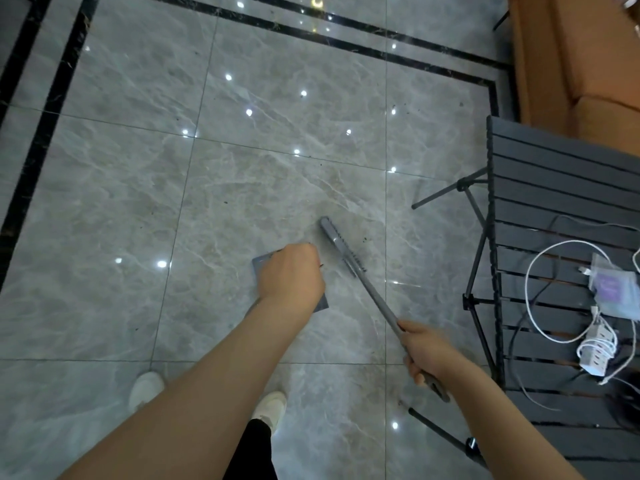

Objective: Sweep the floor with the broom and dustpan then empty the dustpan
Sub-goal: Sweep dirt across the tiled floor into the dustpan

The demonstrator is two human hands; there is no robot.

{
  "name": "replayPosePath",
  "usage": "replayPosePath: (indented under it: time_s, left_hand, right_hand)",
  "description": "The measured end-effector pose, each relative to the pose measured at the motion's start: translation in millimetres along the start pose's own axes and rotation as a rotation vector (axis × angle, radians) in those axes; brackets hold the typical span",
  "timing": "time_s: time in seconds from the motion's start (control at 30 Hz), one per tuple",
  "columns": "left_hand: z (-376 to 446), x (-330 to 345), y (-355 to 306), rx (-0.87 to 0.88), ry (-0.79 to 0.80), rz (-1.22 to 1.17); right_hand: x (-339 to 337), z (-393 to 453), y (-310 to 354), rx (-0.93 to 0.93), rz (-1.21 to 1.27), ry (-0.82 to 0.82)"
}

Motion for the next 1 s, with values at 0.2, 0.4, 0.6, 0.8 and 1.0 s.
replayPosePath:
  time_s: [0.2, 0.4, 0.6, 0.8, 1.0]
  left_hand:
    - [3, 1, -2, -0.018, 0.018, 0.033]
    - [1, 1, -1, -0.010, 0.008, 0.054]
    - [-4, -11, 19, -0.063, 0.024, -0.026]
    - [-11, -58, 79, -0.091, -0.069, -0.112]
    - [-12, -113, 130, -0.140, -0.149, -0.169]
  right_hand:
    - [9, -9, -16, 0.084, 0.065, 0.220]
    - [-21, -38, -34, 0.197, 0.508, 0.441]
    - [-22, -36, -25, 0.119, 0.540, 0.277]
    - [-13, -21, 2, 0.059, 0.441, 0.045]
    - [11, -17, 24, 0.072, 0.455, 0.017]
Point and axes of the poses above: each hand's wrist, its own z-axis towards the middle knuckle, its own x-axis out of the palm, y = z × x, the point moved 6 cm from there along z, towards the middle knuckle, and after that the axes turned 15 degrees about -z, right-handed, at the moved point
